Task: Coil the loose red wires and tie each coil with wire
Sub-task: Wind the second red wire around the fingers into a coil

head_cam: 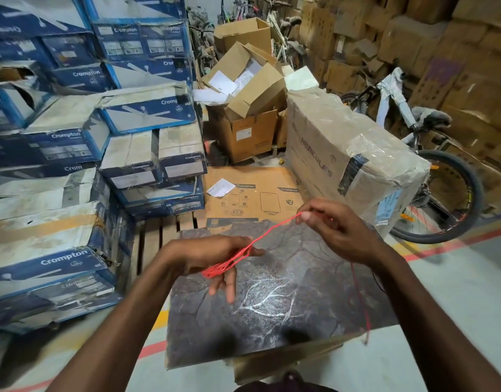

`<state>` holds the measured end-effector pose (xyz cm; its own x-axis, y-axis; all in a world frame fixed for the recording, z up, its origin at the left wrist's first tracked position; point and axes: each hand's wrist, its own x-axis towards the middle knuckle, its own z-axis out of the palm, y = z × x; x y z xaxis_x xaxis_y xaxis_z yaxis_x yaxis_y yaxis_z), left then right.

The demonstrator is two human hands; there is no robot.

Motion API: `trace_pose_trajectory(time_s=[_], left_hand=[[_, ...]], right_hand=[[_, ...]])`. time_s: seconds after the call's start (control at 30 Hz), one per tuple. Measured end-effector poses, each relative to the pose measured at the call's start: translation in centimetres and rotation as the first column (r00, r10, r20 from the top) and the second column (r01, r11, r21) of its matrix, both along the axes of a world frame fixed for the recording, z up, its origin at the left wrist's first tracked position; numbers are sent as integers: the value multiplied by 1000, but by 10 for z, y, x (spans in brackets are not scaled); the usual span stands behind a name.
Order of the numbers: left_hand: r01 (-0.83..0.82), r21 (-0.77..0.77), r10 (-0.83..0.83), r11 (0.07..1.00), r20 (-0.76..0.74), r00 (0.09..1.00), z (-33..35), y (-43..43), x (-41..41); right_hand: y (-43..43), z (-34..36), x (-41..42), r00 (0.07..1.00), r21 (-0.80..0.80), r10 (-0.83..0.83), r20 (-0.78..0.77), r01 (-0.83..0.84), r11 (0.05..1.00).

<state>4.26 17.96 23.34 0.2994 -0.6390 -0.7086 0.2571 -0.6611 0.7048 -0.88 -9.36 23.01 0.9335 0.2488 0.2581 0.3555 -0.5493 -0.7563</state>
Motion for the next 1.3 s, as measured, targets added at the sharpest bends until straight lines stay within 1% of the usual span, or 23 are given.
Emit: trace_pose_trajectory(time_s=[0.07,0.13,0.2,0.27,0.4,0.57,0.63,0.7,0.77,0.83,0.87,0.9,0.93,0.97,1.0,1.03,1.07,1.1,1.13,1.17,1.23,1.27,1.3], left_hand=[[-8,-188,-29,982,-193,981,6,4,-6],[-61,-389,-83,919,-343,936,9,7,-10],[-151,-533,-94,833,-404,910,10,11,-12],[-261,-610,-31,748,-425,905,12,13,-13],[-466,-680,143,565,-476,868,17,13,-10],[-622,-707,198,338,-592,781,18,1,-3],[-665,-695,308,276,-591,746,20,-11,-2],[-711,-669,457,218,-573,680,21,-21,1],[-729,-660,526,179,-562,638,19,-27,5],[-719,-666,591,198,-505,630,16,-30,11],[-692,-679,651,246,-413,637,14,-31,14],[-637,-692,719,341,-244,651,11,-30,16],[-549,-680,750,485,1,661,9,-28,17],[-449,-625,715,638,265,647,8,-26,16],[-347,-541,624,766,497,603,4,-25,15],[-252,-432,496,866,680,540,0,-24,14],[-184,-307,358,934,809,467,-4,-23,14],[-153,-202,248,967,881,403,-6,-23,14],[-143,-118,162,983,921,356,-9,-22,15],[-144,-38,82,989,947,312,-14,-20,17],[-162,107,-63,981,965,254,-23,-14,20],[-154,173,-130,973,958,255,-26,-10,21],[-136,205,-155,969,938,311,-27,-6,19]], right_hand=[[1,3,10,998,43,-61,23,60,997],[3,-3,15,992,76,-125,23,123,989],[5,-15,18,988,65,-152,18,151,986],[6,-29,17,987,47,-161,-6,161,986],[12,-59,7,979,-32,-198,-54,196,980],[40,-80,-18,983,-203,-140,-116,114,972],[52,-86,-27,985,-248,-100,-142,62,967],[62,-88,-36,983,-295,-72,-172,18,955],[71,-90,-46,982,-365,-28,-186,-42,930],[78,-89,-56,978,-448,23,-206,-115,887],[81,-88,-61,975,-470,43,-216,-142,871],[84,-85,-65,972,-482,57,-227,-163,861],[86,-82,-69,969,-488,71,-236,-181,854],[86,-78,-72,967,-496,82,-240,-195,846],[86,-72,-75,966,-498,89,-243,-204,843],[84,-65,-77,963,-491,94,-254,-212,845],[81,-57,-77,960,-481,97,-262,-217,849],[76,-49,-77,957,-480,100,-271,-225,848],[73,-38,-77,953,-470,112,-280,-238,850],[68,-29,-77,946,-464,128,-298,-261,847],[55,-10,-75,930,-455,147,-337,-297,840],[47,-1,-72,930,-454,135,-343,-290,842],[38,6,-67,942,-465,106,-318,-252,849]])
